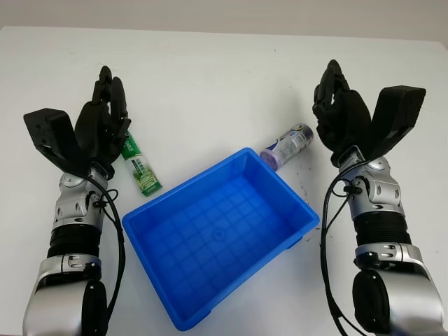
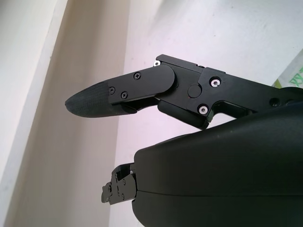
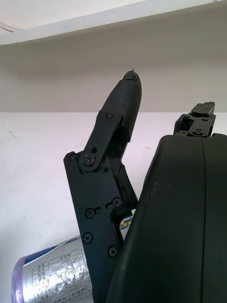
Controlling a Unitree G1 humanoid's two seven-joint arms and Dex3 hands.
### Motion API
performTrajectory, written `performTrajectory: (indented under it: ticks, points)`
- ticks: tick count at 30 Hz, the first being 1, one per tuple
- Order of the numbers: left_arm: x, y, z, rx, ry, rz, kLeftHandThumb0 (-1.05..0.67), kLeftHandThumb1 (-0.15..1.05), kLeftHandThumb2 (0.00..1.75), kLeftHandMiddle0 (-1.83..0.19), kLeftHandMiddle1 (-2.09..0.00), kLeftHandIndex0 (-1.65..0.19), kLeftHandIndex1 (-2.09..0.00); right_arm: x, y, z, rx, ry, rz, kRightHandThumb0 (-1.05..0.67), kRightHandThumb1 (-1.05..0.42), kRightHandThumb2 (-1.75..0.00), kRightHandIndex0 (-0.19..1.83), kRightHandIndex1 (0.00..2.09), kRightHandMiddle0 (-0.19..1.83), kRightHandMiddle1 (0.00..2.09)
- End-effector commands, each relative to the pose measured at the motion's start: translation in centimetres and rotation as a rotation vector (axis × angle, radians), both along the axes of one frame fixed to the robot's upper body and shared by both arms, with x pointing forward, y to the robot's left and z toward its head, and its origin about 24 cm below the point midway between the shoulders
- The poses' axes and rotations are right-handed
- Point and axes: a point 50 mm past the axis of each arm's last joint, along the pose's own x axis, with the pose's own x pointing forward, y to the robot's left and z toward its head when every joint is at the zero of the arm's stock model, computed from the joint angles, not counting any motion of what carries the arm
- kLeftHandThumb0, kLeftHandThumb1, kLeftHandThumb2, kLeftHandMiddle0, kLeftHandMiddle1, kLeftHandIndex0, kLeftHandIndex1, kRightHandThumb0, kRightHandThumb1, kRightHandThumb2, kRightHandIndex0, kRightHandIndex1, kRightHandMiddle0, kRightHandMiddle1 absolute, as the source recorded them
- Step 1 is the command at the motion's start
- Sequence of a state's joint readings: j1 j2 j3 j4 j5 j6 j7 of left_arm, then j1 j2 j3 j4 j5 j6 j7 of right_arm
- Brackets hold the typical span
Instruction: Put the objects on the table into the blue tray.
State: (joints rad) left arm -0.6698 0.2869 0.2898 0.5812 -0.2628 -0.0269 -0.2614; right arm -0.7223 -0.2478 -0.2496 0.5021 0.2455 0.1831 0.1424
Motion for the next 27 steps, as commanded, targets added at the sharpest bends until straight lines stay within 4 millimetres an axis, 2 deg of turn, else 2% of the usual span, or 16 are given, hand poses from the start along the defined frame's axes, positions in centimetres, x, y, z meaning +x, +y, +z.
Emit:
performTrajectory:
  ticks: [1,9,12,16,22,26,27]
  points:
    - [-0.4,0.3,-0.2,0.002,0.000,0.000,-0.73,1.05,0.63,0.19,0.00,0.19,0.00,-0.3,0.0,-0.2,0.004,0.000,0.001,-0.71,-1.05,-0.76,-0.19,0.00,-0.19,0.00]
    - [0.4,-0.5,0.0,-0.011,0.015,-0.018,-0.72,1.05,0.62,0.19,0.00,0.19,0.00,0.4,-0.6,-0.1,-0.015,0.028,0.014,-0.72,-1.05,-0.75,-0.19,0.00,-0.19,0.00]
    - [0.6,-0.5,0.0,-0.004,0.017,-0.011,-0.72,1.05,0.64,0.19,0.00,0.19,0.00,0.5,-1.0,0.6,0.011,0.000,0.044,-0.72,-1.05,-0.74,-0.19,0.00,-0.19,0.00]
    - [0.5,-0.1,0.1,-0.010,0.005,-0.008,-0.74,1.05,0.62,0.19,0.00,0.19,0.00,0.3,-2.0,3.2,-0.038,-0.073,0.074,-0.72,-1.05,-0.63,-0.19,0.00,-0.19,0.00]
    - [0.2,0.3,0.0,-0.033,-0.006,0.002,-0.73,1.05,0.60,0.19,0.00,0.19,0.00,-0.1,-3.1,7.9,-0.273,-0.182,0.115,-0.64,-1.05,-0.50,-0.11,0.05,-0.11,0.05]
    - [0.0,0.4,0.0,-0.031,-0.006,0.008,-0.72,1.05,0.60,0.19,0.00,0.19,0.00,-0.3,-3.6,10.6,-0.456,-0.220,0.088,-0.60,-1.05,-0.32,0.07,0.14,0.03,0.15]
    - [0.0,0.4,0.0,-0.028,-0.005,0.008,-0.72,1.05,0.60,0.19,0.00,0.19,0.00,-0.2,-3.7,11.1,-0.510,-0.225,0.070,-0.60,-1.04,-0.21,0.11,0.16,0.03,0.27]
